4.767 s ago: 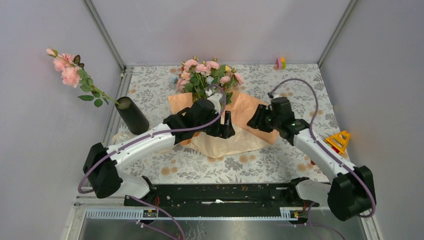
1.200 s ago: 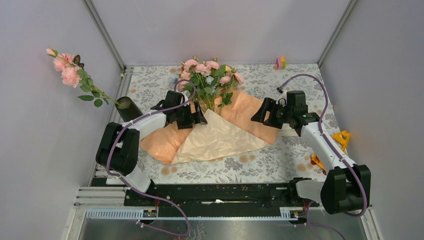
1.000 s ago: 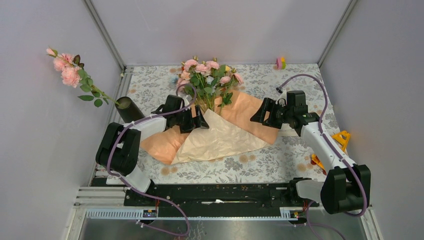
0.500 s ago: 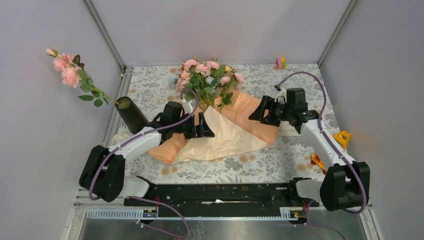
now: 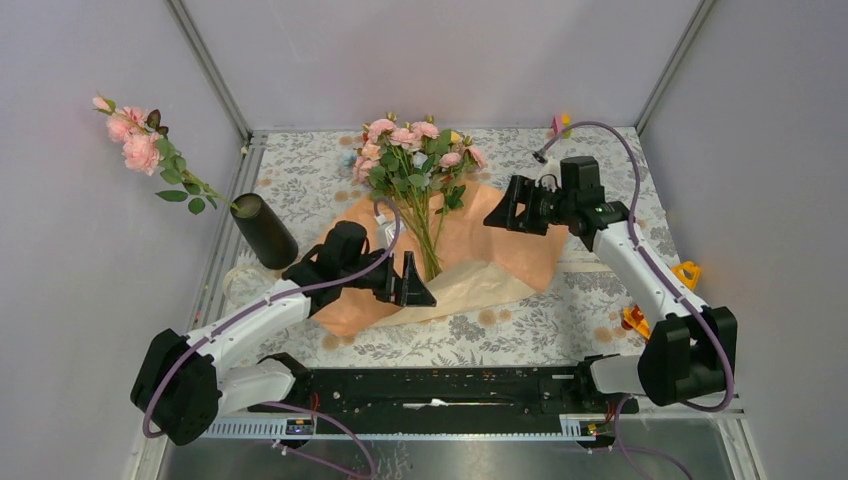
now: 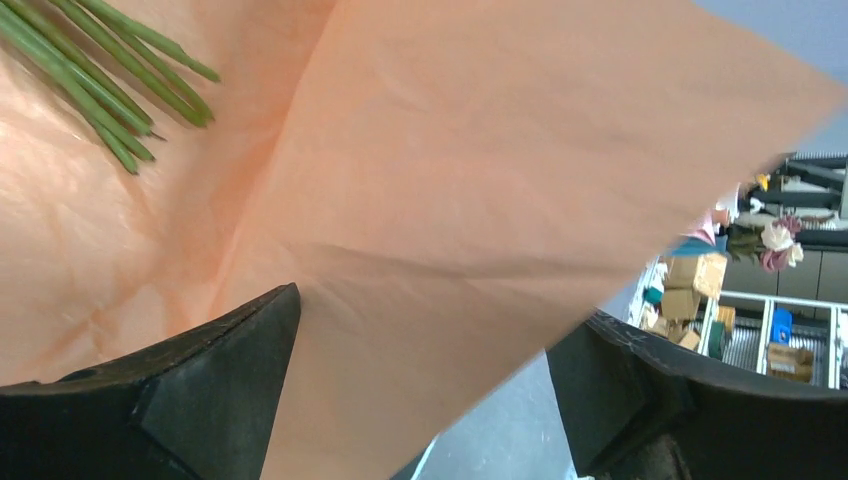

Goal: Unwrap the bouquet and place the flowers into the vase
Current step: Unfold the wrapping paper at the center of the board.

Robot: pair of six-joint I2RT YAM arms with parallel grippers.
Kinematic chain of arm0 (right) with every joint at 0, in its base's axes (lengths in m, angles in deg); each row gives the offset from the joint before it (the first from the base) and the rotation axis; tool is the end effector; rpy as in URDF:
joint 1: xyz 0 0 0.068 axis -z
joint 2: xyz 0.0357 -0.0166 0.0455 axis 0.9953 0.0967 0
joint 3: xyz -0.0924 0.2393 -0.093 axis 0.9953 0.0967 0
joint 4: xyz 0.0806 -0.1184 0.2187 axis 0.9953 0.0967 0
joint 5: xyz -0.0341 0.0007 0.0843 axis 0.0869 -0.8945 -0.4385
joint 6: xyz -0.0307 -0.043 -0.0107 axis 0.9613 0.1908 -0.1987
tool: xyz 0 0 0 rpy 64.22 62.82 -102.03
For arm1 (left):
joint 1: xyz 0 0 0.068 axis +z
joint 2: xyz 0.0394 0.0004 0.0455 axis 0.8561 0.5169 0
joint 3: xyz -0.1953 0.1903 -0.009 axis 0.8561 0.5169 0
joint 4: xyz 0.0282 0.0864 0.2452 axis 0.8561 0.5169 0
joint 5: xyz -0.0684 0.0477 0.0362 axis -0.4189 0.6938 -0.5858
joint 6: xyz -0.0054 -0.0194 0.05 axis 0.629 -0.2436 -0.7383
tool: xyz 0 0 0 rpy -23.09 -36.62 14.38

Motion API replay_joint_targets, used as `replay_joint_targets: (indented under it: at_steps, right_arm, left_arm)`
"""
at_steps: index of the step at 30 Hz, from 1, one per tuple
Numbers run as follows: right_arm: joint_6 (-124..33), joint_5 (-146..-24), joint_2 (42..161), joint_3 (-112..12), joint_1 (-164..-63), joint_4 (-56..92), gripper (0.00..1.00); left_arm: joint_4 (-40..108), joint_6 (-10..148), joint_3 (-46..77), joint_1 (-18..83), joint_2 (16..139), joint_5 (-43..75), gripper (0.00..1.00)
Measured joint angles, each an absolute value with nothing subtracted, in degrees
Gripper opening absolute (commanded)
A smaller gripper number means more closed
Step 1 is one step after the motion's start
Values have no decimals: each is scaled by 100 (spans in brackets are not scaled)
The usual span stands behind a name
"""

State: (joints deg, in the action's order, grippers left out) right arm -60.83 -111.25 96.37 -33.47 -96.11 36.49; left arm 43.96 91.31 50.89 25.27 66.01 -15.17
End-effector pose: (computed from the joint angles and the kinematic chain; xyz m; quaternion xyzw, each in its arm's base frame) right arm 0.2813 0.0784 0.2973 -0.0554 0.8585 0.3765 0.3438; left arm 0.1817 -0.1479 0.2348 0.1549 0.8350 -0.4906 0.1951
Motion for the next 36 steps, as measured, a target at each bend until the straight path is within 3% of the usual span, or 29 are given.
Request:
replay_joint_targets:
  at_steps: [14,28,36]
  right_arm:
    - [-5890,-10777,10791,-4101,-11281,3796,80]
    - [-6859,-10557,10216,-1813,-12494,3487,76]
    - [-7331,-10089,9626,-1080,-13117,3358,76]
  left_arm:
    - [5132,8691,5100,1830,6564,-2113,96]
    - [5535,8447,4652,1826,5939,-2048,99]
    - [5191,8652,4628,1826,5830,-1001,99]
